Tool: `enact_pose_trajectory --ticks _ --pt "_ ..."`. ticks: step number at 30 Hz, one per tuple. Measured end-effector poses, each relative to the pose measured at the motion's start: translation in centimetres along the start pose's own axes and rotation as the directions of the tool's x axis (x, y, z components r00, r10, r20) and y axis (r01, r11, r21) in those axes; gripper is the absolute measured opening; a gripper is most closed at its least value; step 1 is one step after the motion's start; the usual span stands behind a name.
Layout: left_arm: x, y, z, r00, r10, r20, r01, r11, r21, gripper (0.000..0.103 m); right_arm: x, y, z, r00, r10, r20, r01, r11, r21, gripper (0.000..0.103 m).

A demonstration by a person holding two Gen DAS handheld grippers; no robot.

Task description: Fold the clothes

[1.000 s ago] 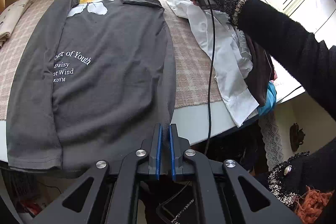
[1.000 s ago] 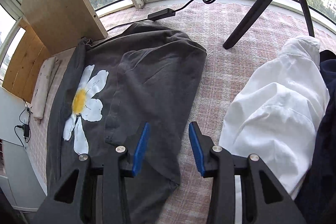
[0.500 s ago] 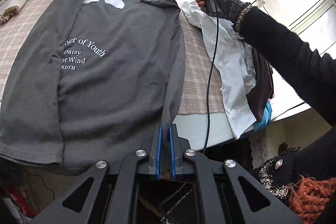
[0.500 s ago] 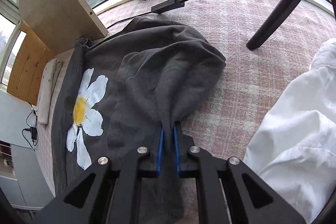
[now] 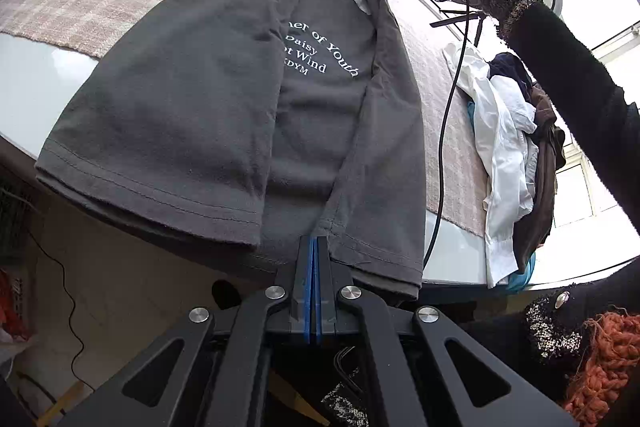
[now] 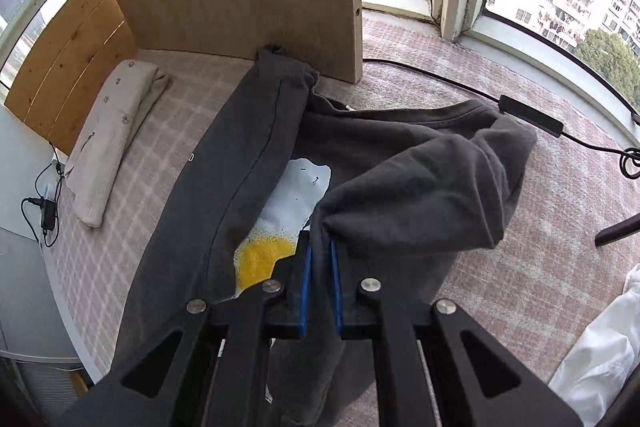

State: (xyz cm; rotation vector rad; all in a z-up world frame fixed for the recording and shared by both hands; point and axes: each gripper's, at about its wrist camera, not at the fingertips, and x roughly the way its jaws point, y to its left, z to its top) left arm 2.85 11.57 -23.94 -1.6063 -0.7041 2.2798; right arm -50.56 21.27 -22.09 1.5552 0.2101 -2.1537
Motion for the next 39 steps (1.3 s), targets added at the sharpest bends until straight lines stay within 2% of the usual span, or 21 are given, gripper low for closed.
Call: enact_pose_trajectory --ticks 2,3,4,5,7,9,12,13,14,15,17,22,26,30,34,36,39 --pt "-0.1 -0.2 0.2 0.999 -0.044 0.002 0.044 0.999 0.001 0.0 1.6 1.6 0.0 0.993 -0.117 -0.024 0.115 0.99 -0.078 0.009" --pt "-0.1 -0.9 0.5 0.999 -0.036 0.003 0.036 0.999 0.026 0.0 2.1 1.8 -0.1 0.989 -0.141 -0.033 0.137 0.986 -0.094 0.009" --pt "0.0 -1.5 0.7 1.0 -0.028 0.004 0.028 0.998 0.052 0.009 2.3 1.6 -0.2 0.989 -0.145 -0.039 0.14 0.986 -0.095 0.009" --pt "0.0 -2.1 0.9 1.0 -0.02 0.006 0.019 0.997 0.078 0.026 2.5 1.5 -0.3 0.988 -0.148 -0.046 0.143 0.985 -0.096 0.009" --pt "0.8 -3.7 1.3 0.999 0.034 -0.001 -0.033 0.987 0.158 0.043 2.6 1.1 -0.5 0.987 -0.153 -0.051 0.148 0.984 -0.098 0.009" --pt "1.8 -4.6 1.7 0.997 0.081 -0.018 -0.076 0.974 0.216 0.043 2.5 0.9 -0.6 0.986 -0.158 -0.057 0.151 0.983 -0.105 0.009" --pt "3.3 -4.7 1.9 0.992 0.108 -0.064 -0.089 0.964 0.249 0.039 2.2 0.6 -0.7 0.987 -0.15 -0.057 0.143 0.984 -0.107 0.009" --pt "3.3 -4.7 1.9 0.992 0.111 -0.063 -0.092 0.963 0.252 0.034 2.2 0.5 -0.7 0.988 -0.146 -0.057 0.14 0.984 -0.107 0.009" --pt "3.3 -4.7 1.9 0.992 0.114 -0.062 -0.095 0.962 0.255 0.013 2.1 0.4 -0.7 0.988 -0.143 -0.057 0.137 0.985 -0.107 0.009" --pt "3.2 -4.8 1.9 0.991 0.117 -0.061 -0.098 0.961 0.259 0.004 2.1 0.3 -0.7 0.988 -0.141 -0.057 0.135 0.985 -0.108 0.009" --pt "2.9 -4.7 1.9 0.993 0.103 -0.057 -0.086 0.965 0.249 0.005 1.9 0.3 -0.8 0.989 -0.136 -0.055 0.129 0.986 -0.107 0.009" --pt "-0.8 -4.7 1.2 0.999 0.046 0.01 -0.047 0.979 0.2 0.005 0.8 0.2 -0.5 0.994 -0.106 -0.03 0.103 0.991 -0.089 0.009" --pt "-2.9 -3.5 0.4 0.997 0.056 0.06 -0.064 0.988 0.143 0.005 0.0 0.8 0.2 0.996 -0.084 -0.002 0.083 0.992 -0.09 0.009" --pt "-0.7 -1.0 0.5 0.996 0.081 0.022 -0.082 0.995 0.053 0.005 2.4 1.7 0.5 0.993 -0.114 -0.041 0.108 0.987 -0.114 0.009" --pt "0.0 -0.6 0.7 0.99 0.138 0.026 -0.14 0.988 0.063 0.005 4.5 2.9 0.0 0.985 -0.162 -0.059 0.148 0.97 -0.191 0.011" --pt "-0.1 -0.6 0.7 0.99 0.142 0.028 -0.143 0.988 0.06 0.005 4.2 3.3 -0.2 0.984 -0.165 -0.068 0.147 0.965 -0.216 0.018" --pt "0.3 -0.8 0.7 0.989 0.149 0.013 -0.149 0.986 0.078 0.005 0.6 2.6 -1.5 0.995 -0.09 -0.042 0.08 0.978 -0.191 0.025"
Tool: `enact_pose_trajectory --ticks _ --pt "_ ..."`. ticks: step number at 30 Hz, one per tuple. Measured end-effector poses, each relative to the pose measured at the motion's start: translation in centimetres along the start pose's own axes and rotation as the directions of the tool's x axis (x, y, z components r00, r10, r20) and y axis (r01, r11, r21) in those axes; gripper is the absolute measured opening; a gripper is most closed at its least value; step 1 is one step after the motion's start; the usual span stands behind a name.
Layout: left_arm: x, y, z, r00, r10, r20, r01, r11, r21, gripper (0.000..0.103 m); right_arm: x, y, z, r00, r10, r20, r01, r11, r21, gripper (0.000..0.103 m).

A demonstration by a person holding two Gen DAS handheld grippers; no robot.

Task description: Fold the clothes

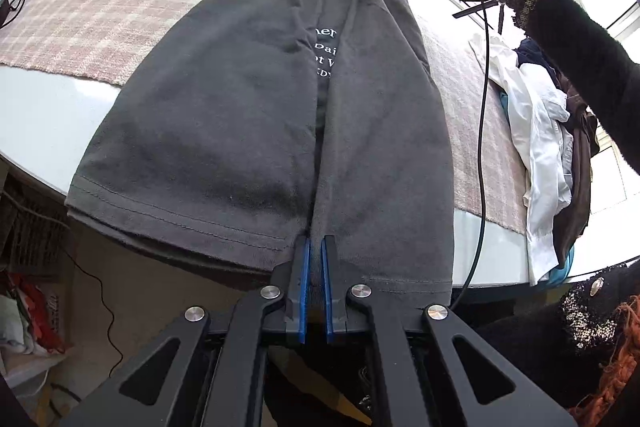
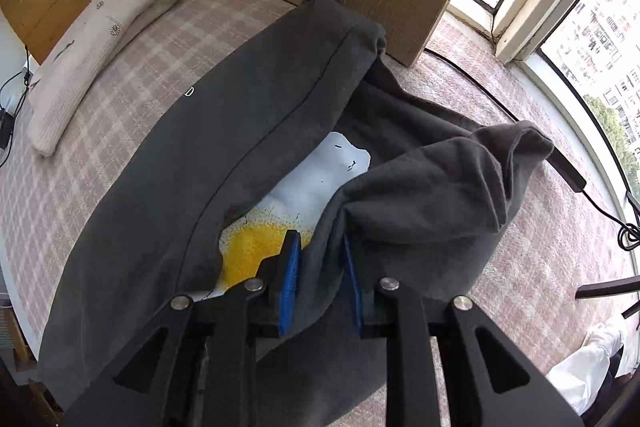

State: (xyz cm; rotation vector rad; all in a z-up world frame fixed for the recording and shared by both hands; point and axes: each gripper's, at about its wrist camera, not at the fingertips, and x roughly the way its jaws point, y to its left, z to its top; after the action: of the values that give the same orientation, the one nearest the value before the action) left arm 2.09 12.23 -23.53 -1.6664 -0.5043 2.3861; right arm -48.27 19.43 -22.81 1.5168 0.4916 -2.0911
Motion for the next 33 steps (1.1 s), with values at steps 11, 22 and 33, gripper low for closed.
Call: enact_pose_trajectory --ticks 11,22,33 --pt "0.3 -1.1 0.3 1.0 0.007 -0.011 -0.007 0.999 0.049 0.005 -4.3 2.9 -18.4 0.943 0.329 -0.053 -0.32 0.939 0.126 0.042" --pt "0.6 -0.9 0.2 1.0 0.011 -0.008 -0.01 0.999 0.041 0.009 -3.7 2.6 -22.1 0.923 0.381 -0.057 -0.366 0.914 0.177 0.003" --pt "-1.5 -5.8 -2.3 0.999 -0.03 -0.016 0.032 0.994 0.106 0.028 -7.0 5.6 -25.4 0.926 0.377 -0.018 -0.372 0.921 0.118 0.018"
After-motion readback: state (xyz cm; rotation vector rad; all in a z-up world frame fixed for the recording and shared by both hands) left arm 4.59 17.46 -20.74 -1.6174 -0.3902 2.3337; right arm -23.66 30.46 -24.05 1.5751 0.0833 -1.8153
